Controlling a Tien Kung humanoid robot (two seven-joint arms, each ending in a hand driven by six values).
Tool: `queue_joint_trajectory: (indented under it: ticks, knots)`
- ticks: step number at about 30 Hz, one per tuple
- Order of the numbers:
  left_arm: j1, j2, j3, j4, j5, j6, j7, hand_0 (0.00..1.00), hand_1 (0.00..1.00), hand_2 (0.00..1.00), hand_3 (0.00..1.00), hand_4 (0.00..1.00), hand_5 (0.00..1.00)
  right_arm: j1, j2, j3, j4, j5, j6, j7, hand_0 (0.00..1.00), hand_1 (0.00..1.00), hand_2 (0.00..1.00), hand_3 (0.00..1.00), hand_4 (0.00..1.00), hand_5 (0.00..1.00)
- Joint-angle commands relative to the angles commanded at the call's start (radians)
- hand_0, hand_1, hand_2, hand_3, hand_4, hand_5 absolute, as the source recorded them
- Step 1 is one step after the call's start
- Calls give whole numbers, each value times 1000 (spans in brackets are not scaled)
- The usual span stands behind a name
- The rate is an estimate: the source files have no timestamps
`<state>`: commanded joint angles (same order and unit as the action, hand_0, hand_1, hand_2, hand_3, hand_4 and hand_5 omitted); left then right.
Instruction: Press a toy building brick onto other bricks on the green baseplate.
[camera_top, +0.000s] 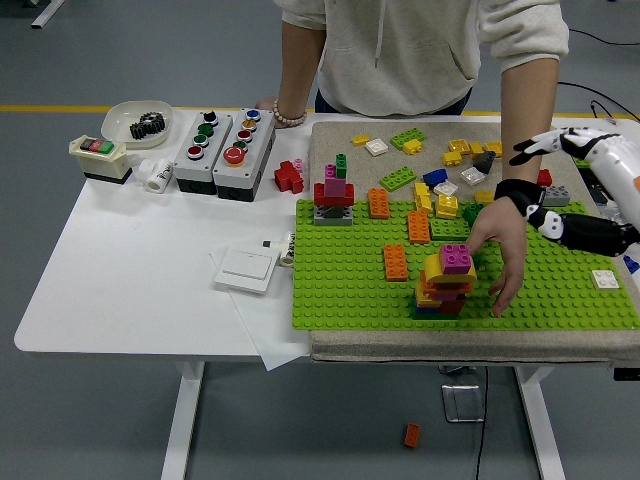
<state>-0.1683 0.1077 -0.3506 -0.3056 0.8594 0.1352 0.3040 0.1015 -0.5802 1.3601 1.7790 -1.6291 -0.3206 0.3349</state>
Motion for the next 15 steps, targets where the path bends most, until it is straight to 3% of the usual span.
queue_joint_trajectory:
  ticks: [5,6,9,11,12,15]
  knots:
    - [6,0,6,2,-9,1,-1,809,769,736,584,639,646,-26,46,83,0,200,-55,-10,708,683,719,645,741,384]
    - [7,1,7,2,-12,1,-2,809,769,735,585,639,648,-31,54,98,0,242,-66,-17,739,725,774,742,804,407]
    - [8,1,3,3,-4,0,0,809,769,735,585,639,648,-44,68,131,0,365,-94,-42,739,725,774,742,804,407]
    - [10,0,1,4,-2,1,1,809,769,735,585,639,648,-48,75,143,0,450,-97,-58,739,725,774,742,804,407]
    - [11,0,1,4,-2,1,1,810,769,735,586,639,649,-49,79,150,0,495,-95,-68,794,763,813,842,910,520]
    - [10,0,2,5,-2,2,1,810,769,735,586,639,649,-49,84,173,-3,632,-60,-125,794,763,813,842,910,520]
